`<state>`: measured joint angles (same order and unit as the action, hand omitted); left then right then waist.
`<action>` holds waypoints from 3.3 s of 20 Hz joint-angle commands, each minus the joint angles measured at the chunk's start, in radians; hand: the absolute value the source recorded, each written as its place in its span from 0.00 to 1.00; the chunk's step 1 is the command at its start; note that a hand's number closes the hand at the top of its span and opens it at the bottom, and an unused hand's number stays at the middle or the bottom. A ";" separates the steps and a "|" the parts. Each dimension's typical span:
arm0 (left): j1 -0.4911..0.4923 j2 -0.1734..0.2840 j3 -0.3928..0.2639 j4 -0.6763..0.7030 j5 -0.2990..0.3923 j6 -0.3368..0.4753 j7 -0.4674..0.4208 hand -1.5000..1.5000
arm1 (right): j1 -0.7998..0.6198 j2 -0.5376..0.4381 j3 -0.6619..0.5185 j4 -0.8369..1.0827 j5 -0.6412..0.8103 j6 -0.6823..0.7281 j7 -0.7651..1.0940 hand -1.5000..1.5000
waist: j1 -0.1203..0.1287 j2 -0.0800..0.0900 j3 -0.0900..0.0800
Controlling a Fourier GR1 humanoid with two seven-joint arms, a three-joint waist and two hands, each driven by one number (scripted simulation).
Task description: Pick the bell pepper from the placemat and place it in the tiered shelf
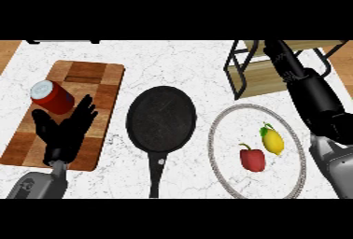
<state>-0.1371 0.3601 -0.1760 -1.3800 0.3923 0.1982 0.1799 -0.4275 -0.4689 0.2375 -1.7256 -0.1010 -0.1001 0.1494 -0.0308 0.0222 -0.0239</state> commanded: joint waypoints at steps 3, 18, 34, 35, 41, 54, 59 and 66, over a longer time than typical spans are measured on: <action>0.045 -0.008 0.017 0.069 -0.025 0.020 -0.027 0.50 | 0.204 -0.122 -0.136 -0.095 0.104 -0.088 -0.072 1.00 | -0.020 -0.028 0.024; 0.109 0.001 0.026 0.047 -0.011 -0.019 0.022 0.50 | 0.892 -0.158 -0.392 -0.151 0.097 -0.062 -0.360 0.00 | 0.004 -0.025 0.024; 0.068 0.016 0.027 0.022 -0.033 -0.056 0.083 0.50 | 0.891 -0.218 -0.131 -0.724 0.514 -0.047 0.539 0.00 | 0.059 -0.014 0.020; 0.054 0.005 0.042 0.073 -0.029 -0.067 0.061 0.50 | 0.822 -0.202 -0.093 -0.696 0.535 -0.046 0.577 0.00 | 0.055 -0.014 0.021; 0.065 -0.026 0.022 0.066 -0.067 -0.037 0.051 0.50 | 0.642 -0.169 0.072 -0.607 0.728 -0.015 0.836 0.00 | 0.057 -0.016 0.021; 0.065 -0.036 0.069 0.117 -0.087 -0.060 0.018 0.50 | 0.431 0.060 0.293 -0.362 0.936 0.165 1.061 0.00 | 0.030 -0.022 0.023; 0.059 -0.014 0.086 0.031 -0.066 -0.070 0.111 0.50 | 0.384 0.143 0.272 -0.177 1.050 0.108 1.005 0.00 | 0.035 -0.022 0.024; 0.076 -0.064 0.091 0.070 -0.103 -0.070 0.063 0.50 | 0.444 0.249 0.300 -0.148 1.164 0.084 0.982 0.00 | 0.030 -0.022 0.024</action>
<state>-0.0590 0.3168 -0.0857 -1.3546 0.2998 0.1292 0.2267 0.0072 -0.2800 0.5237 -1.9327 1.0006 0.0223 1.0728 0.0013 -0.0058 0.0060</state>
